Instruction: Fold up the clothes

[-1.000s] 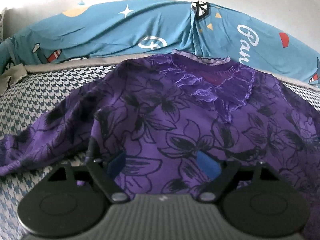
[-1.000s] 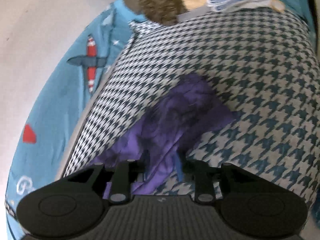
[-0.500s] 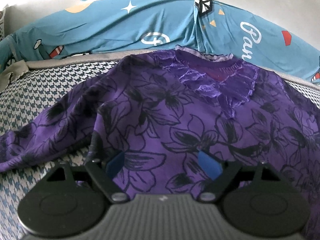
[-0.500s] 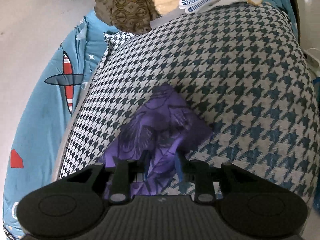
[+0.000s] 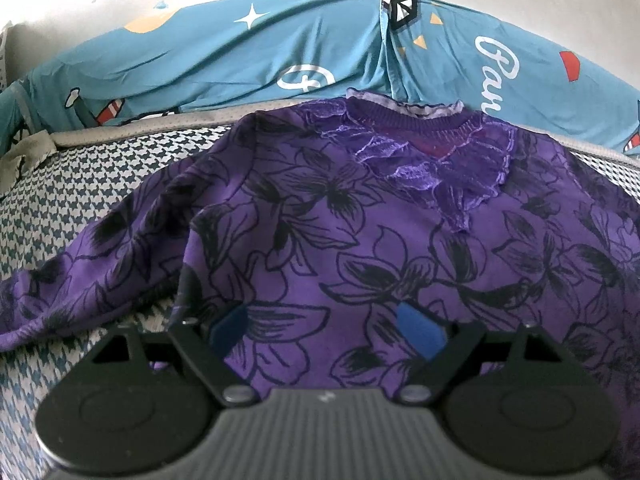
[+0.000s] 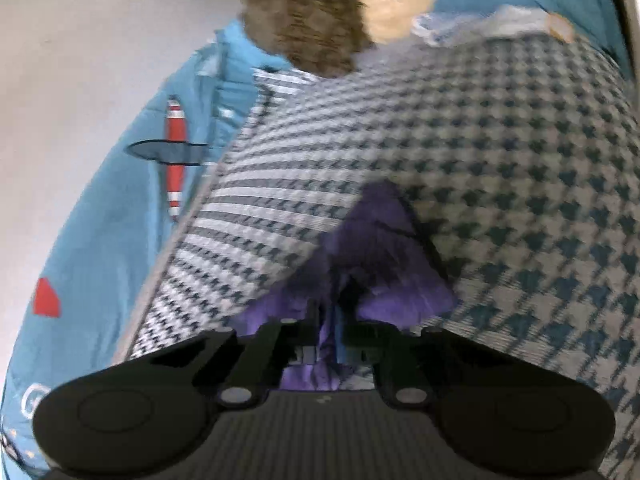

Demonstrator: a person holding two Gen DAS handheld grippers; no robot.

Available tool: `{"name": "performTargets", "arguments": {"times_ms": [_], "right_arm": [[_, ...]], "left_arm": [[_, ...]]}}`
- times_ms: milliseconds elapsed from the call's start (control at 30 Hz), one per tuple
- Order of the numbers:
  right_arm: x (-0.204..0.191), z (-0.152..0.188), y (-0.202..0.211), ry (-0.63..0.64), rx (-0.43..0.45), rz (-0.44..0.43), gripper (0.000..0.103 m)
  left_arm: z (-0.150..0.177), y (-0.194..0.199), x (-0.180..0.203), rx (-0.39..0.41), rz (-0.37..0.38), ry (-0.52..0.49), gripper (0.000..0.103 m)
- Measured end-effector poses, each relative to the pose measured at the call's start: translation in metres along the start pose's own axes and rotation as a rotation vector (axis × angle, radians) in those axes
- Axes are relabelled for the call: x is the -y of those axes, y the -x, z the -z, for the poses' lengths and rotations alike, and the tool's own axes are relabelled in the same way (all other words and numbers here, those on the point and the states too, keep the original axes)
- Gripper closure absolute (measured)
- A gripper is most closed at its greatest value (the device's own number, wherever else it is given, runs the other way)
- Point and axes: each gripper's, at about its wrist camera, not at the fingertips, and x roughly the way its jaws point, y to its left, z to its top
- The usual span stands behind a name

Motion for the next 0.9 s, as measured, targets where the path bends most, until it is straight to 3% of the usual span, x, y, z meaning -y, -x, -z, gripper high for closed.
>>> {"name": "performTargets", "arguments": {"times_ms": [300,633,767,900], "right_arm": [[-0.051,0.02,0.009,0.14,-0.002,-0.242,0.096],[-0.113,0.063,0.017,0.299,-0.074,-0.471,0.098],[-0.132,0.078,0.021,0.368,-0.067,-0.485,0.098],[-0.13,0.073,0.018,0.39,-0.017,-0.398,0.095]], "left_arm": [[0.002,-0.002,0.006,0.003,-0.005,-0.022,0.017],[0.003,-0.003,0.006,-0.004,-0.002,-0.028,0.015],[0.003,-0.004,0.005,-0.005,-0.008,-0.031,0.015],[0.002,-0.003,0.002,-0.007,-0.001,-0.017,0.014]]}}
